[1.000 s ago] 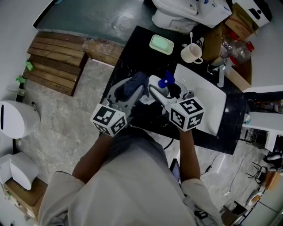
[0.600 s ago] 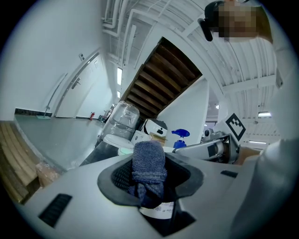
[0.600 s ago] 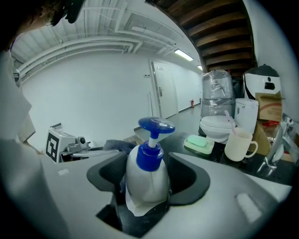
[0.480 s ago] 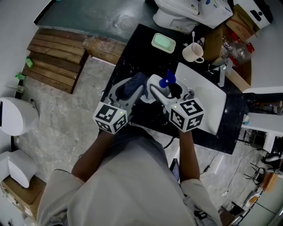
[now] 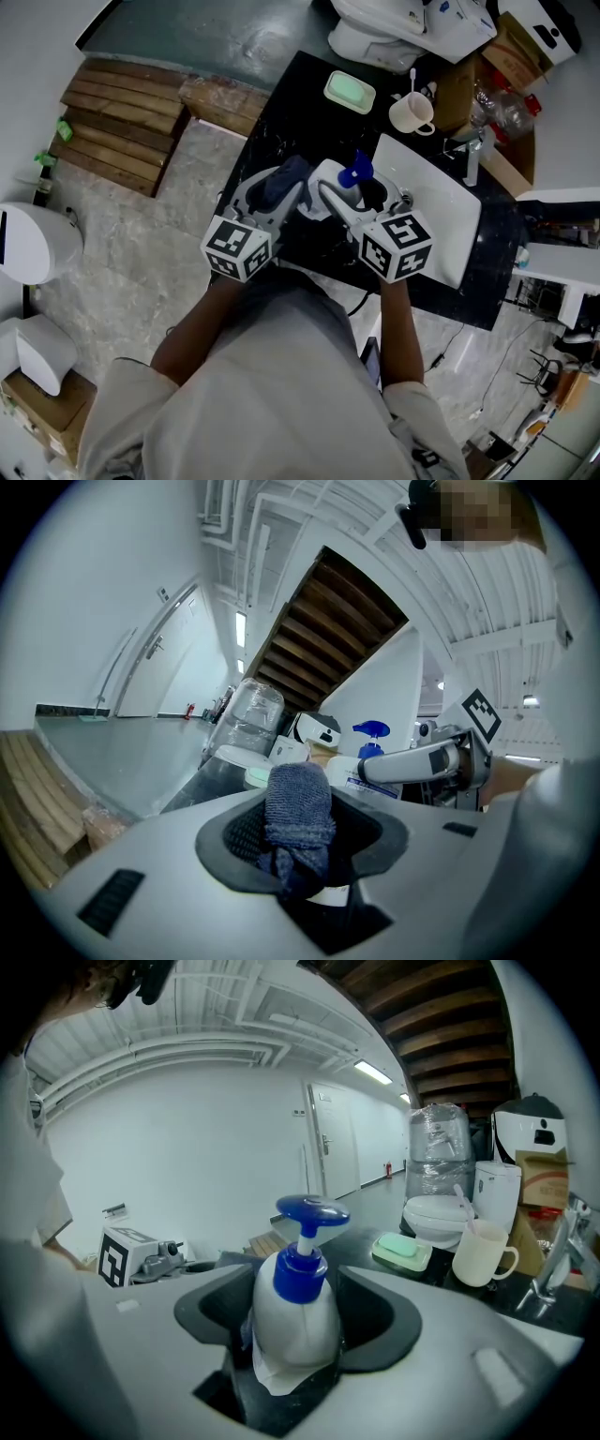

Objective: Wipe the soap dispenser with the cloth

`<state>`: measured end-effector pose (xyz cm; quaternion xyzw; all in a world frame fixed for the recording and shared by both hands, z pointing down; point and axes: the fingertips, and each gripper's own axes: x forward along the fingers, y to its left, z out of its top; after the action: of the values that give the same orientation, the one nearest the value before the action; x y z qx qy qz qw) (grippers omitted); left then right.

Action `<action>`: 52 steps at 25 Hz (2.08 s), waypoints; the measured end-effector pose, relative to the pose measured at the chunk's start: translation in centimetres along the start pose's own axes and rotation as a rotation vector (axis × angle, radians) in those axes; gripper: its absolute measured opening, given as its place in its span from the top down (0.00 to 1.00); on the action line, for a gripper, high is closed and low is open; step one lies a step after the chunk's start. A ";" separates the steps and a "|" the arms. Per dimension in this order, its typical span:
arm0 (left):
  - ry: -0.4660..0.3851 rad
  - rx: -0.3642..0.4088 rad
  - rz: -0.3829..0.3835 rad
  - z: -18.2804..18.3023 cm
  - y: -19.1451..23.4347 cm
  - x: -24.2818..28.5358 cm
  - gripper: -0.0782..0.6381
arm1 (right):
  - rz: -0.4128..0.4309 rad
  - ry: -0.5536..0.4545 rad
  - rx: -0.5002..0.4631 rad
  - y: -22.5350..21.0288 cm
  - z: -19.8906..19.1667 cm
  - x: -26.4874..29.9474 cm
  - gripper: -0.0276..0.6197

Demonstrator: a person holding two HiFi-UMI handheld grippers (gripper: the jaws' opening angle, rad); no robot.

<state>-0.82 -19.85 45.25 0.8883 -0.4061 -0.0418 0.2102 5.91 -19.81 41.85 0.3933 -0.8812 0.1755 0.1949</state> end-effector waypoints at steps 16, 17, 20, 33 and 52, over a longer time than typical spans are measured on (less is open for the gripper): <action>0.088 0.027 0.035 -2.6 0.9 -0.4 0.68 | 0.000 -0.039 0.029 0.5 -0.2 -0.3 0.55; 0.094 0.036 0.035 -2.7 0.8 -0.4 0.68 | -0.004 -0.049 0.052 0.2 -0.2 -0.4 0.55; 0.107 0.064 0.029 -3.0 0.6 -0.3 0.68 | -0.012 -0.071 0.125 -0.6 -0.2 -0.6 0.55; 0.183 0.173 0.003 -4.7 -0.5 0.3 0.68 | -0.124 -0.200 0.325 -4.8 0.1 -2.1 0.55; 0.230 0.190 -0.015 -4.9 -2.2 1.6 0.68 | -0.217 -0.254 0.353 -6.4 -0.9 -3.5 0.55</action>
<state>2.98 -18.09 49.00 0.9062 -0.3747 0.0974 0.1702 13.06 -21.23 41.97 0.5326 -0.8069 0.2539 0.0286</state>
